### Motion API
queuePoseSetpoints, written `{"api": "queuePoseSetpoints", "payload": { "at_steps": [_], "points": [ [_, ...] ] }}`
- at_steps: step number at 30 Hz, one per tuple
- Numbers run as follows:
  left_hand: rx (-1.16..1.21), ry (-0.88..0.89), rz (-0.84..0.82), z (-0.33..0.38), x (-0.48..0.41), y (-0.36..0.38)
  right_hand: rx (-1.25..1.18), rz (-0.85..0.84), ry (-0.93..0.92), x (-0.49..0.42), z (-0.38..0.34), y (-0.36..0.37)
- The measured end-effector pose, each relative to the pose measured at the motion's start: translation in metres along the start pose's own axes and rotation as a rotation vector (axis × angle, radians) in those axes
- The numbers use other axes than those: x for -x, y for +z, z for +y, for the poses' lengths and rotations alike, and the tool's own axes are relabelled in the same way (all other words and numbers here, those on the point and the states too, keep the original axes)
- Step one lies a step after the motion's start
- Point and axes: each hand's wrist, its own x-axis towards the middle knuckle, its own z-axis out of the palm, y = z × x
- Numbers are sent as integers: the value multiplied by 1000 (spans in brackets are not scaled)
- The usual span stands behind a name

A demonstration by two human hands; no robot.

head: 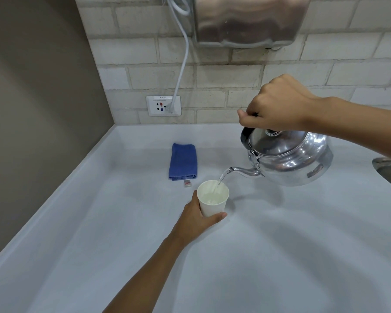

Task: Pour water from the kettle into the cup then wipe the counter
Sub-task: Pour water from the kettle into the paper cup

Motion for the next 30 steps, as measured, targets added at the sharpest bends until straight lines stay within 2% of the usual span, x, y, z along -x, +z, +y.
{"api": "queuePoseSetpoints", "payload": {
  "at_steps": [30],
  "points": [
    [14, 11, -3, 1, 1, -1, 5, 9, -19, 0, 0, -2]
  ]
}}
